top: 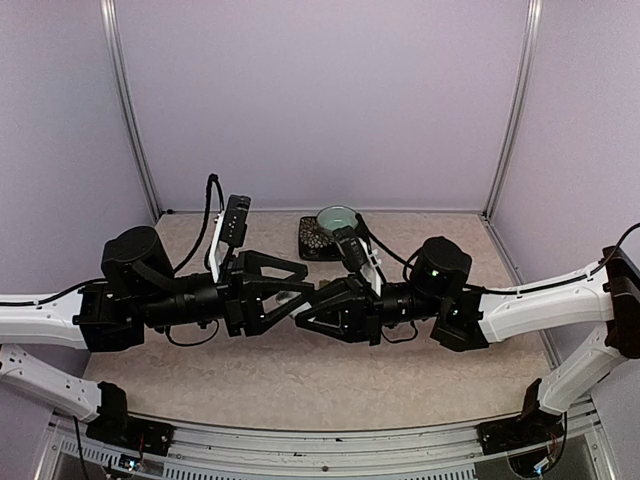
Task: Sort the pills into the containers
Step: Unscrew the lid of the pill bottle.
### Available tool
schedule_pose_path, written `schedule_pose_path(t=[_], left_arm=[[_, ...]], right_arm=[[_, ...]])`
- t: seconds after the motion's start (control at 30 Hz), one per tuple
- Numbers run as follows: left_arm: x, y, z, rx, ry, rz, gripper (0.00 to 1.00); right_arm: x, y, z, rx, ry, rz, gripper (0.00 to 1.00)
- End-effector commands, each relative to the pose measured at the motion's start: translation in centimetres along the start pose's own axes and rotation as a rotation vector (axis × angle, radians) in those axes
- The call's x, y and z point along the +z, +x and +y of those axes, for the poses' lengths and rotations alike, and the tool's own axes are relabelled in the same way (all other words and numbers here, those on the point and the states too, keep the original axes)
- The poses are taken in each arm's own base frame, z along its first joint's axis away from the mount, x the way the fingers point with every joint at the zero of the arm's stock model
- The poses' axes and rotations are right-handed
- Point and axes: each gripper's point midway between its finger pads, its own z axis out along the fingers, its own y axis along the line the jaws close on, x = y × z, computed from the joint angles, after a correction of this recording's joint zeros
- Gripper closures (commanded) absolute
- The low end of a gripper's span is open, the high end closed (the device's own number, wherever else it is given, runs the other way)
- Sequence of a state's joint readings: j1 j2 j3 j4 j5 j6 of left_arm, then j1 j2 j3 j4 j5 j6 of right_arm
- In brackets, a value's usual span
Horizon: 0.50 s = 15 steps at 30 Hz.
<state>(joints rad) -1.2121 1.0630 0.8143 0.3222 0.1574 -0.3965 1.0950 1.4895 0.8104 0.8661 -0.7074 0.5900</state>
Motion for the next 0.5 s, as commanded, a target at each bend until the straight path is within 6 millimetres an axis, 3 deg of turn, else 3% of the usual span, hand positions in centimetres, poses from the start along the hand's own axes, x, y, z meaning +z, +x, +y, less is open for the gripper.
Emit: schedule_pose_path(t=[0.0, 0.47], left_arm=[[0.1, 0.1, -0.1, 0.0, 0.017, -0.002, 0.39], [0.0, 0.0, -0.6, 0.003, 0.025, -0.003, 0.48]], right_arm=[[0.5, -1.6, 0.9, -0.039, -0.028, -0.036, 0.82], [-0.8, -2.2, -1.0, -0.02, 0.08, -0.07, 0.82]])
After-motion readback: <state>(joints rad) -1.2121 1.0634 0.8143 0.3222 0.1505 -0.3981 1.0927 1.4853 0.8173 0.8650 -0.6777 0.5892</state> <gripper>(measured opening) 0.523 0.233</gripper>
